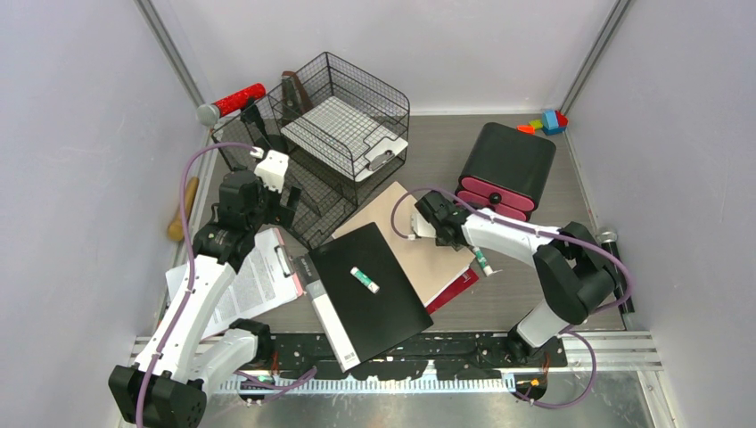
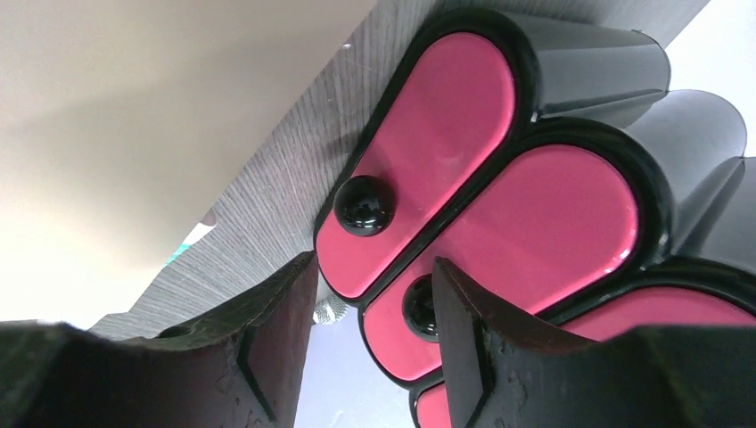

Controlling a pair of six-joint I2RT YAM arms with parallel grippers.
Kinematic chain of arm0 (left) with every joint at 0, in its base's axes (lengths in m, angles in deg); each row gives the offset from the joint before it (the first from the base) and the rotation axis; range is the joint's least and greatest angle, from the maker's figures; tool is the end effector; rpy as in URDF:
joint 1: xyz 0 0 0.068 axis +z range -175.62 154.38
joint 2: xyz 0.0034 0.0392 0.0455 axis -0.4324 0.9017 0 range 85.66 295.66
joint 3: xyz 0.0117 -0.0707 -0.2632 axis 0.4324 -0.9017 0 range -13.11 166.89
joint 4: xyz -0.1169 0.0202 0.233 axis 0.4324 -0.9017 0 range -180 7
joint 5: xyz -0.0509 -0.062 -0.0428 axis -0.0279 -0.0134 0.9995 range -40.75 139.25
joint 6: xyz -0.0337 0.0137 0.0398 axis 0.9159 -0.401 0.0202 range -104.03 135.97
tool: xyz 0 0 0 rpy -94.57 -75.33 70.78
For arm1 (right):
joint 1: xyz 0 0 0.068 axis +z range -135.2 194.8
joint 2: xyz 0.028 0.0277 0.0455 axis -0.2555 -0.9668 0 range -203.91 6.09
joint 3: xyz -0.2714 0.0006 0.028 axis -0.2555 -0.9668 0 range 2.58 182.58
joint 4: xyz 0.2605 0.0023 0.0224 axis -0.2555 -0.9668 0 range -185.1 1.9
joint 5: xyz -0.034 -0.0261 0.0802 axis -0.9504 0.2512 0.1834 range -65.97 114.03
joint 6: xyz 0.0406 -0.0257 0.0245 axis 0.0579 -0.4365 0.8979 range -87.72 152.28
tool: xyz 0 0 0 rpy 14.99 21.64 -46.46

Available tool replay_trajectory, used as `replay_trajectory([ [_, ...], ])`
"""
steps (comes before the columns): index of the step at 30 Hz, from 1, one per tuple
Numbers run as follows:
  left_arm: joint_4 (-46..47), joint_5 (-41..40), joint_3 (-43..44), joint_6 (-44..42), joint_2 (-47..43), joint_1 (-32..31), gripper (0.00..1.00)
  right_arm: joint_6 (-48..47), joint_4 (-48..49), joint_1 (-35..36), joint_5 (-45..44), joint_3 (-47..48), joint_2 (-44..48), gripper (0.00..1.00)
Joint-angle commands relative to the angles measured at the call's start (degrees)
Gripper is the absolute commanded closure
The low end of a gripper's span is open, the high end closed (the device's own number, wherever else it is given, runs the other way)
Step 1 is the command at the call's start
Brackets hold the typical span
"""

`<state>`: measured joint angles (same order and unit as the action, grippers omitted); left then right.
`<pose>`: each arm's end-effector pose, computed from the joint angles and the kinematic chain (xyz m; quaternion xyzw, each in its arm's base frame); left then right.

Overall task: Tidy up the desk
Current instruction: Close the drawer in the storage box, then open the drawer in the storage box.

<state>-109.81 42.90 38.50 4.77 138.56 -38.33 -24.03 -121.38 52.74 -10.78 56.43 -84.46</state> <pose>0.1994 -0.0410 0.3270 0.1495 0.8436 0.0407 0.5141 0.2413 0.1624 0.1822 -0.6533 0.6775 -0.3172 0.1167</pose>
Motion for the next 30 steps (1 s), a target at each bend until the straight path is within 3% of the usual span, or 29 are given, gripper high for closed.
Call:
replay_trajectory([
  [1,2.32,0.64,0.42,-0.82,-0.35,0.23,0.01,-4.91,2.93,0.45,-3.70,-2.12,-1.38,0.44],
  [21,2.20,0.72,0.59,-0.84,0.05,0.23,0.01,-15.73,15.19,0.56,-7.99,-10.18,-5.48,0.45],
  [30,2.22,0.59,0.51,-0.95,0.27,0.23,0.01,-17.95,14.06,-0.04,-3.98,-11.35,-2.55,0.47],
])
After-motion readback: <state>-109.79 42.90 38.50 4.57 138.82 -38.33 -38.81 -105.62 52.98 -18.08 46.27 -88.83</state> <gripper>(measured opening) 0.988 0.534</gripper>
